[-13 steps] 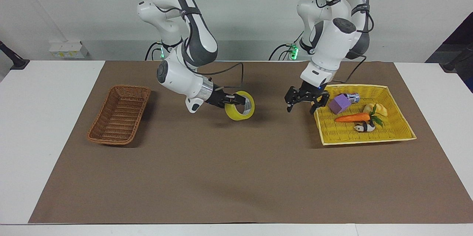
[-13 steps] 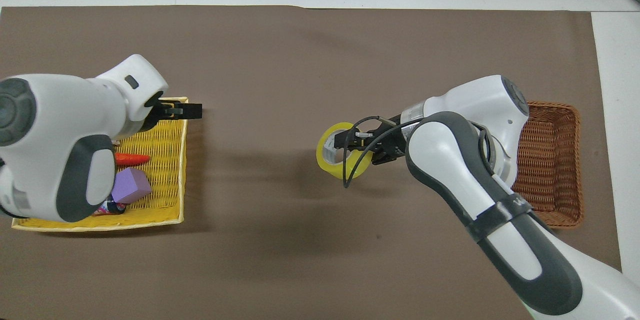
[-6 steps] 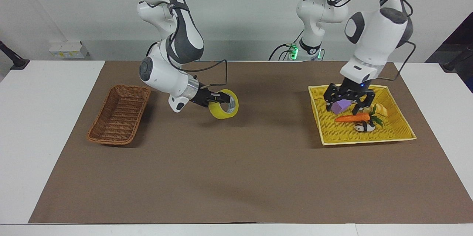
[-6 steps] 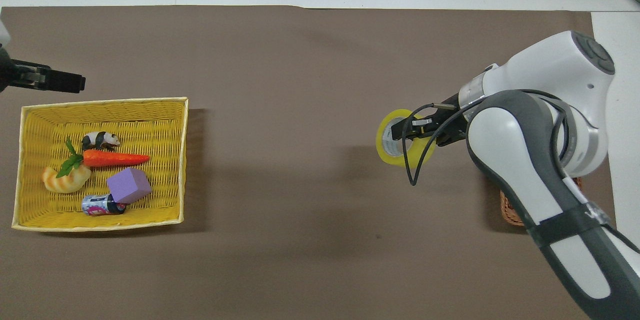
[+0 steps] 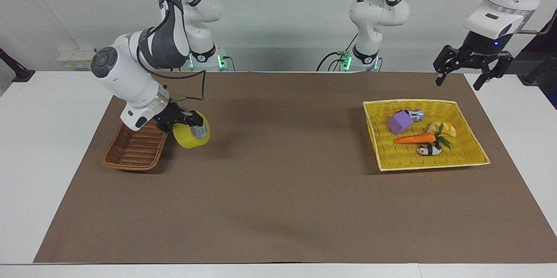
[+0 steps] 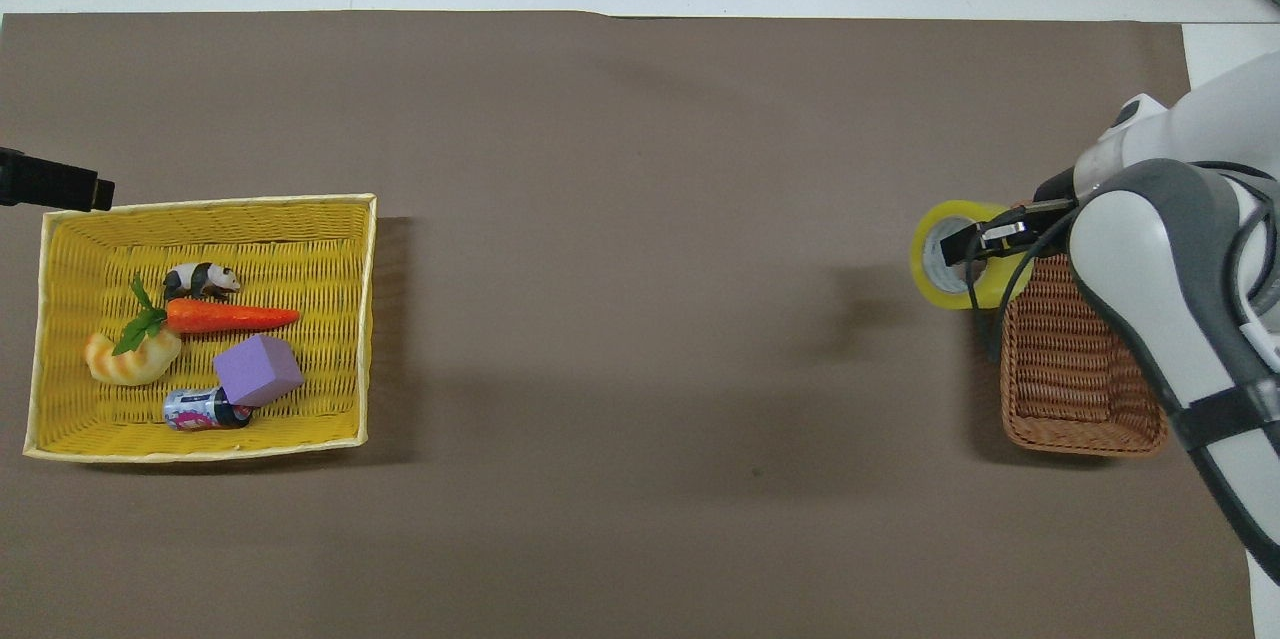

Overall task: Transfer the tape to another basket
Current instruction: 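Carry the tape with the right gripper while the left gripper withdraws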

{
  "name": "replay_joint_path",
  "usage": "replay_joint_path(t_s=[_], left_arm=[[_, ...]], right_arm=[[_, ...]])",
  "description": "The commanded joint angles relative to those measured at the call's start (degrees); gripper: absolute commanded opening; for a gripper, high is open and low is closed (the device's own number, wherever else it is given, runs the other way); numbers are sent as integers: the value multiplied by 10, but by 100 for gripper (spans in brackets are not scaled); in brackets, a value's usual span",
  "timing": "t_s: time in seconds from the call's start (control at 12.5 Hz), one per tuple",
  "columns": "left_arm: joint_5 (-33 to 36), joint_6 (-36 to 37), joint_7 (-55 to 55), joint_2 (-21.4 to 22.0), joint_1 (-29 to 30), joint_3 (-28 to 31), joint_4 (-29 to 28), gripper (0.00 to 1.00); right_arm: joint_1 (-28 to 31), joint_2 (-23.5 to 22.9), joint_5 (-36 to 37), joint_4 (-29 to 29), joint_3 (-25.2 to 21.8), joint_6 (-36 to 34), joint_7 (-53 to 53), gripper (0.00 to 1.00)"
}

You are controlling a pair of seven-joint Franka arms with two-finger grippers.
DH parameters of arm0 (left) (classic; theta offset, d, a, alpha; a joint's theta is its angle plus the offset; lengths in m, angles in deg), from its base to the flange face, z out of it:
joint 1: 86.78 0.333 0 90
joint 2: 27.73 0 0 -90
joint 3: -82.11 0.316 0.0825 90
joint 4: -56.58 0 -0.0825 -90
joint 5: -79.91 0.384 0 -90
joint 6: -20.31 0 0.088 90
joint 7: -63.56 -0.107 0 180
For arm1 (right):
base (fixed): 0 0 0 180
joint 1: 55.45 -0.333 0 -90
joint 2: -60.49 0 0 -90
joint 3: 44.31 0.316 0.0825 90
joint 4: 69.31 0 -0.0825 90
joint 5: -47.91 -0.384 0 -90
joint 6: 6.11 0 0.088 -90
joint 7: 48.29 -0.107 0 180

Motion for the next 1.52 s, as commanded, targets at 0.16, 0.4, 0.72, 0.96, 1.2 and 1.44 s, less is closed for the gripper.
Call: replay_joint_path(t_s=[0.16,0.4,0.72,0.96,1.2,1.44], left_arm=[[-10,18,0,22,8,-7,-17,100],[-9,23,1,23,9,-7,-17,100],[-5,27,1,24,12,-6,-17,100],[10,45,0,20,13,-6,-8,100],[11,58,1,17,13,-6,-7,100],[11,51,0,23,13,-7,-9,100]], right_arm=[[62,20,156,-33,7,-9,55,0],[83,80,219,-151,6,66,49,0],[111,117,258,-246,7,142,49,97],[111,123,257,-254,8,128,52,100],[110,122,258,-250,8,119,56,100],[109,119,255,-245,8,119,56,100]])
